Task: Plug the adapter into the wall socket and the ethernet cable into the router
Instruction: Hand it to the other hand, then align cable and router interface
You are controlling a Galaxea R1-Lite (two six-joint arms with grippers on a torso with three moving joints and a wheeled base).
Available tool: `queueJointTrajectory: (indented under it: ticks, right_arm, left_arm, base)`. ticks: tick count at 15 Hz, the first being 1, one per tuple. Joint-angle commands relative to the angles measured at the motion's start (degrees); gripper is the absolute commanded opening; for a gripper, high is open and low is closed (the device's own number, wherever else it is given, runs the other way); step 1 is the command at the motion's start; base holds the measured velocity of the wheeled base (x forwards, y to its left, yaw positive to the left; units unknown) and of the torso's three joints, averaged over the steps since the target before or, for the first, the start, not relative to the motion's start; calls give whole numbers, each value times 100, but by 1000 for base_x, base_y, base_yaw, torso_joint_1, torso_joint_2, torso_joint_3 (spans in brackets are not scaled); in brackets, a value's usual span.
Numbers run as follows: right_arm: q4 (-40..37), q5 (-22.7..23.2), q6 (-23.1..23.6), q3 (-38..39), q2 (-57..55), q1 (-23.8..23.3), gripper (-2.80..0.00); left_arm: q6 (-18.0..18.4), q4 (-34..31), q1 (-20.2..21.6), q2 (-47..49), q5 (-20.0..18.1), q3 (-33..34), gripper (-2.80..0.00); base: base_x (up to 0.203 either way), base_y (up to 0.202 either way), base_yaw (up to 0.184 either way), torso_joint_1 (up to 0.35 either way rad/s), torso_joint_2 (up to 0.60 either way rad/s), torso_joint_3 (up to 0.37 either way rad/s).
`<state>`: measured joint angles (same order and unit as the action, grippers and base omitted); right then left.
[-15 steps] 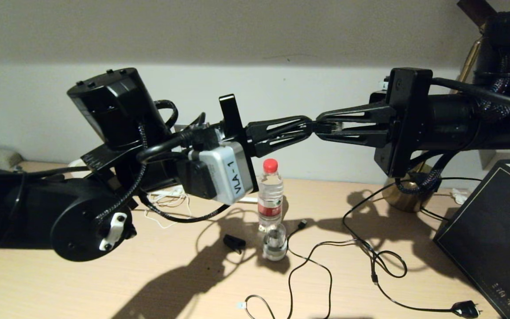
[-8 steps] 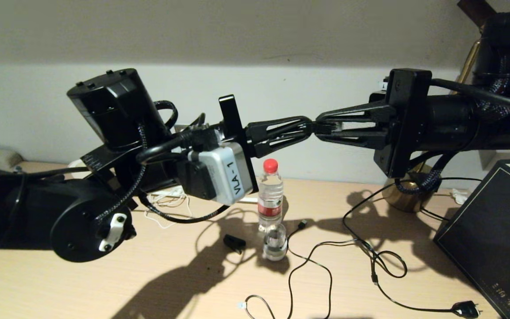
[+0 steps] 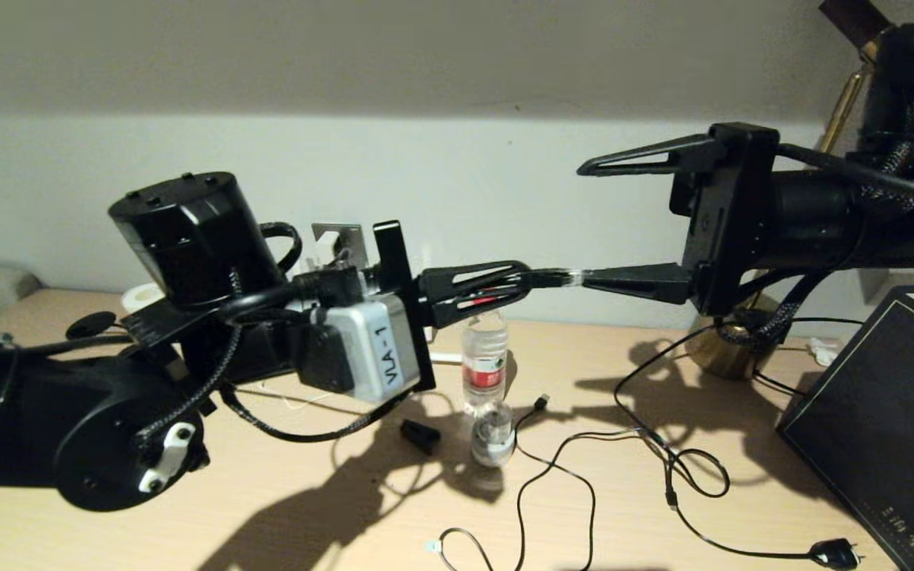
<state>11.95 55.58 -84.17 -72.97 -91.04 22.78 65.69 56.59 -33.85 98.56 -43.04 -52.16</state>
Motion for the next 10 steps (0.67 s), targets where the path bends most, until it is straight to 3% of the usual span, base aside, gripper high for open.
queueJointTrajectory:
  ticks: [1, 3, 5, 7, 8, 10]
  right_arm:
    - [6, -162, 315, 107, 318, -356, 0]
    - [-23, -826, 1167, 446, 689, -460, 0]
    - [-113, -1916, 2421, 891, 1086, -477, 0]
    - [-343, -3456, 3863, 1349, 1607, -472, 0]
    - [-398, -4000, 4309, 1606, 1972, -470, 0]
    - [-444, -4510, 4809, 2095, 2787, -472, 0]
  left_arm:
    - [-806, 84, 338, -476, -24, 600, -280]
    - [-1882, 129, 713, -807, 4, 890, -280]
    - [-2937, 132, 950, -1117, 202, 1056, -280]
    - [-4264, 72, 1011, -1573, 737, 1373, -280]
    - [-4951, -12, 1021, -1729, 1045, 1535, -280]
    - [-6032, -272, 1035, -1876, 1499, 1731, -280]
  base:
    - [0, 0, 0, 0, 0, 0]
    - [0, 0, 0, 0, 0, 0]
    - [0, 0, 0, 0, 0, 0]
    - [0, 0, 0, 0, 0, 0]
    - [0, 0, 0, 0, 0, 0]
    - [0, 0, 0, 0, 0, 0]
